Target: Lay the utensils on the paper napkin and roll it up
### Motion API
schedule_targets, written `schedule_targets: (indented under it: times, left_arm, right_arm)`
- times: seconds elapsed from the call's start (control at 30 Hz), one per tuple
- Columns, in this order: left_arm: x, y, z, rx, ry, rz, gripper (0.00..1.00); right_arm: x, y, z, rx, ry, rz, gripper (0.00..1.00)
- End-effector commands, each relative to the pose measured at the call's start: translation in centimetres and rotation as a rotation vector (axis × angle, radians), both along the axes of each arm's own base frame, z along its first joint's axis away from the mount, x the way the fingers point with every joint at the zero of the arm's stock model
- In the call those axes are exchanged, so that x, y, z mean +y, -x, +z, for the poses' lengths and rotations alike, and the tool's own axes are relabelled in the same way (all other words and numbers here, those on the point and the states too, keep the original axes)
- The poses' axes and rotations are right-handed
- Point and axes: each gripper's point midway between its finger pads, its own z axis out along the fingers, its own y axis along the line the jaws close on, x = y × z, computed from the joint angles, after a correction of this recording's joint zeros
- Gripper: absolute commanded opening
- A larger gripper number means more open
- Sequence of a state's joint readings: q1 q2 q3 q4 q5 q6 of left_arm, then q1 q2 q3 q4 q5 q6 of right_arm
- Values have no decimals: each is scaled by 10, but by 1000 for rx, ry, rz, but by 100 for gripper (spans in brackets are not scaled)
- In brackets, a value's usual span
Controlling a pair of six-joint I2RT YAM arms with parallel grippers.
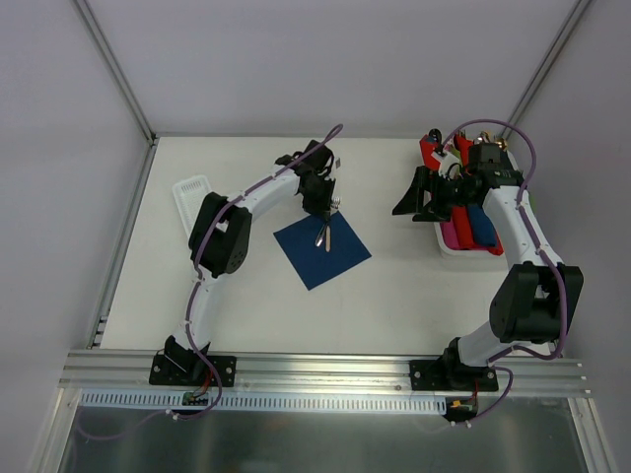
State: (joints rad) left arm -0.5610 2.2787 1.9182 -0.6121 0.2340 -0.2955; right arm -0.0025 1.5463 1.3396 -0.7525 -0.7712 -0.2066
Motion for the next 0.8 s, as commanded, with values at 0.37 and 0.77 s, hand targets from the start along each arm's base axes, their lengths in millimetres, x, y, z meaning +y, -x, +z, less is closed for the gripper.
schedule_targets:
  times: [0.37,0.77]
  left_arm:
    - [20,-17,53,-78,118,308,0]
    - [24,-12,24,29,153,432,0]
  right_arm:
    - [1,1,11,-50,-4,20,92]
    - [0,3,9,-49,4,22,93]
